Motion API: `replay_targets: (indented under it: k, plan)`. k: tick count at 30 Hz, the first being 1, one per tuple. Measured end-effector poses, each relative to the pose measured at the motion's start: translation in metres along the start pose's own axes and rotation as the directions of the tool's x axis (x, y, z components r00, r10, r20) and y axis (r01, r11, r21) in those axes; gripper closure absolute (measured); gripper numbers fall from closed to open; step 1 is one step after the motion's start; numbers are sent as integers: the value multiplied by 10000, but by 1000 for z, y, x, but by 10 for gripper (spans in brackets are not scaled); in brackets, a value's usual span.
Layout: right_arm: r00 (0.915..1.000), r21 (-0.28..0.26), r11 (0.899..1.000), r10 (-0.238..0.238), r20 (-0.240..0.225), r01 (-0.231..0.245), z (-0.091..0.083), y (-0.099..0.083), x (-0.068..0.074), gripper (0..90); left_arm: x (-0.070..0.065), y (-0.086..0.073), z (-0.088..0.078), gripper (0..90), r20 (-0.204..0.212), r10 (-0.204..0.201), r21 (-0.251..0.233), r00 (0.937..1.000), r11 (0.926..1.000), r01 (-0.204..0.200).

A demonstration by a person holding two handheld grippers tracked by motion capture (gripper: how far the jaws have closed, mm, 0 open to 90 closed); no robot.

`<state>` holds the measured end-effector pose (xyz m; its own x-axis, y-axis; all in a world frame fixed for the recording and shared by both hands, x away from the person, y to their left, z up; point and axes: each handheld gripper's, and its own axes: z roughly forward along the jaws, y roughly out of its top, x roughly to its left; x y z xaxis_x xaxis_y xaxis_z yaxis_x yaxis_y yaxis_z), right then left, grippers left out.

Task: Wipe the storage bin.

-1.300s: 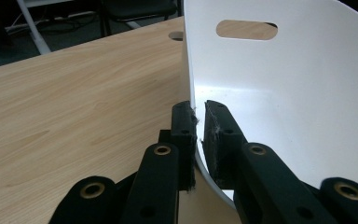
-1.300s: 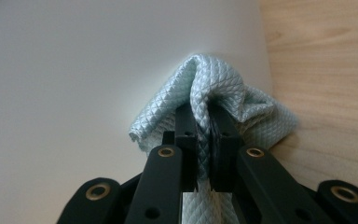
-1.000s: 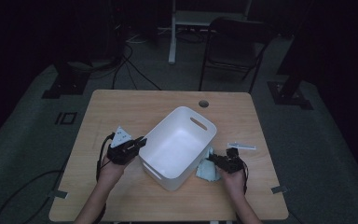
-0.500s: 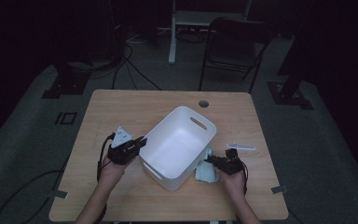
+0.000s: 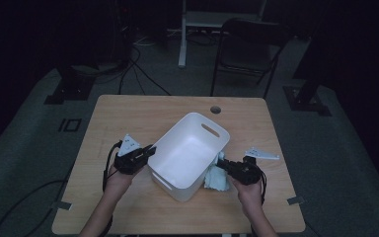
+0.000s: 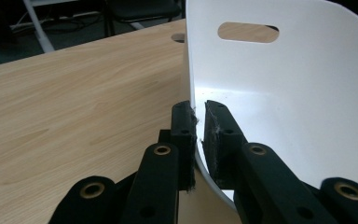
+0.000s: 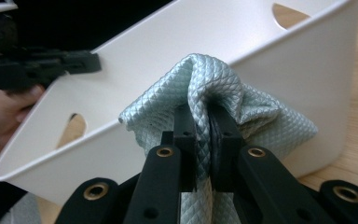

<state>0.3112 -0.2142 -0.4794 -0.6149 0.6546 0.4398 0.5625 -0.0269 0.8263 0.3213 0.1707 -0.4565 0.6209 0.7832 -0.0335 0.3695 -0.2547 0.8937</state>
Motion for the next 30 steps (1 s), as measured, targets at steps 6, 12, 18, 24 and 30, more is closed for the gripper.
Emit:
replay_targets:
  k: [6, 12, 18, 24, 30]
  plan:
    - [9986, 158, 9998, -87, 529, 79, 6, -4, -2, 842, -2, 1, 0, 825, -76, 141, 50, 9999, 9999, -141]
    - [9975, 406, 9992, 21, 709, -50, 12, -9, -8, 844, -3, 1, 0, 822, -65, 229, 71, 9997, 9997, -229]
    - [9958, 684, 9970, 316, 855, -375, 18, -15, -17, 845, -3, 1, 0, 818, -37, 299, 111, 9995, 9995, -299]
    - [9931, 923, 9936, 549, 1037, -646, 24, -21, -26, 845, -4, 1, 1, 816, -64, 249, 83, 9997, 9997, -248]
    - [9883, 1323, 9878, 636, 1383, -821, 33, -31, -37, 845, -3, 2, 1, 816, -49, 266, 93, 9996, 9996, -265]
